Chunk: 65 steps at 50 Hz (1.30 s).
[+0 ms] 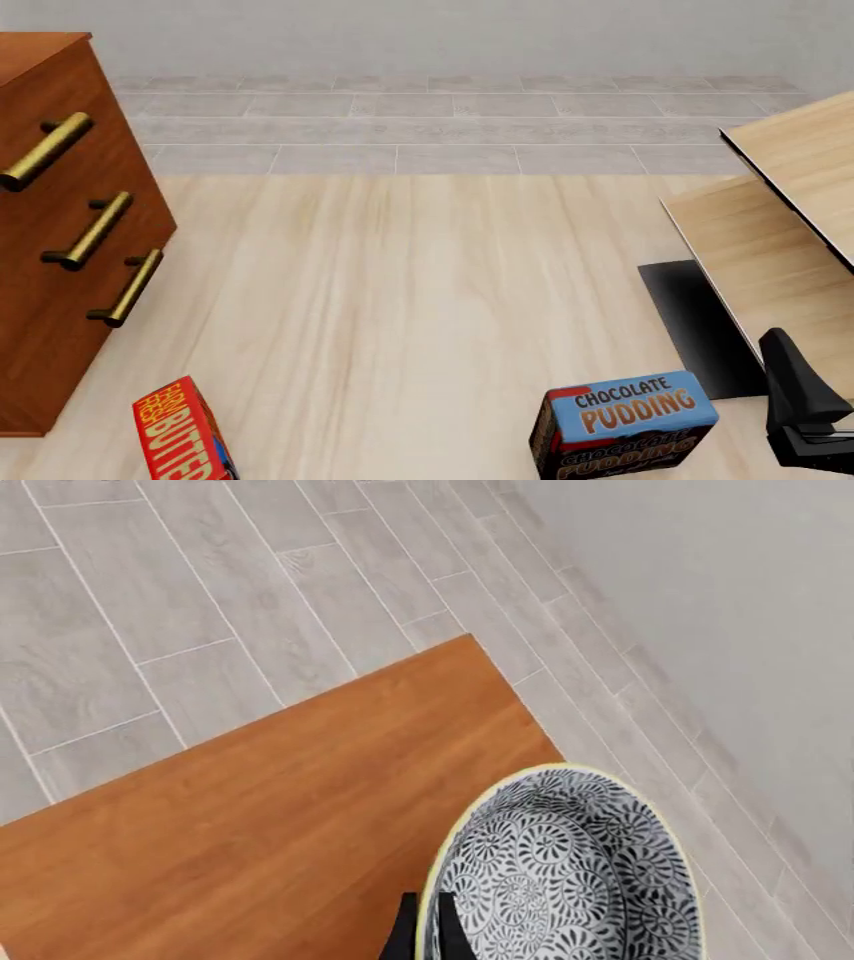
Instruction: Close the top drawer of the cabinet and put the bowl on top of it.
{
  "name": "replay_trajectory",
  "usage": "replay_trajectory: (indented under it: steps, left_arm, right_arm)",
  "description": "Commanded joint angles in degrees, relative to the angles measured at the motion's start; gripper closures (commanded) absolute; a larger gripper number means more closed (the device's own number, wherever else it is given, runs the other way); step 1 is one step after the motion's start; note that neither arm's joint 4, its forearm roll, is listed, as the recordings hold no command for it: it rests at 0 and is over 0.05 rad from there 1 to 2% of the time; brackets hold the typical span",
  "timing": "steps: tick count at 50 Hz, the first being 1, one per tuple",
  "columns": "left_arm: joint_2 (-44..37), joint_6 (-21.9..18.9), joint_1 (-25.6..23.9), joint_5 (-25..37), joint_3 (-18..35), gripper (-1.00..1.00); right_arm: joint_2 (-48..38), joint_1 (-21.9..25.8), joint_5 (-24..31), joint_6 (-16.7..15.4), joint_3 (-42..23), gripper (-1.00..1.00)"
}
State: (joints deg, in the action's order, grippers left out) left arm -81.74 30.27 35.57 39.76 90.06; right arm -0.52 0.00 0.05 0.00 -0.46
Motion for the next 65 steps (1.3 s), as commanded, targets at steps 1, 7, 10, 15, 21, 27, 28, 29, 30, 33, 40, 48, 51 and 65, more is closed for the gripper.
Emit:
replay_trajectory:
  steps: [1,7,10,15,21,27,28,29,30,33,40,48,51,65]
  left_arm:
    - [-1.53,-1.01,0.26,1.96,2.09,1.00]
    - [-0.79,-1.41,0.35,-2.28,-3.50,1.00]
    - [-1.41,-1.52,0.37,-0.73,-1.70,1.00]
    - [-1.60,-2.05,0.39,-0.97,-2.16,1.00]
    - [-2.16,-2.51,0.39,-0.37,-1.56,1.00]
    - [-1.91,-3.06,0.13,-1.49,-3.57,1.00]
    - [-2.13,-3.12,0.06,-0.54,-2.41,1.00]
    - [-2.13,-2.89,0.24,-1.46,-2.95,1.00]
    - [-1.92,-2.79,0.64,-3.44,-4.88,1.00]
    - [-1.82,-2.81,0.31,-0.90,-2.42,-1.00]
    - [-0.48,-1.20,-0.53,0.41,-0.68,-1.00]
    - [3.54,1.75,-2.18,-1.66,-2.76,-1.00]
    - [4.59,1.93,-2.61,-1.20,-2.70,-1.00]
    - [8.32,2.44,-4.11,3.48,0.33,-1.00]
  right_arm:
    - [0.11,0.00,-0.03,-0.01,0.12,-1.00]
    - [0.12,0.00,-0.03,-0.01,0.12,-1.00]
    - [0.12,0.00,-0.03,-0.02,0.12,-1.00]
    - [0.11,0.00,-0.03,-0.01,0.12,-1.00]
    - [0.11,0.00,-0.03,-0.01,0.12,-1.00]
    - [0.11,-0.01,-0.03,-0.01,0.12,-1.00]
    - [0.12,0.01,-0.03,0.00,0.12,-1.00]
    - [0.11,0.00,-0.03,-0.01,0.12,-1.00]
    - [0.12,0.00,-0.03,0.00,0.12,-1.00]
    - [0.12,0.00,-0.03,0.00,0.12,-1.00]
    - [0.10,0.01,-0.03,-0.01,0.12,-1.00]
    - [0.11,0.00,-0.03,-0.01,0.12,-1.00]
    - [0.10,0.00,-0.03,0.00,0.12,-1.00]
    - [0.11,0.01,-0.03,0.00,0.12,-1.00]
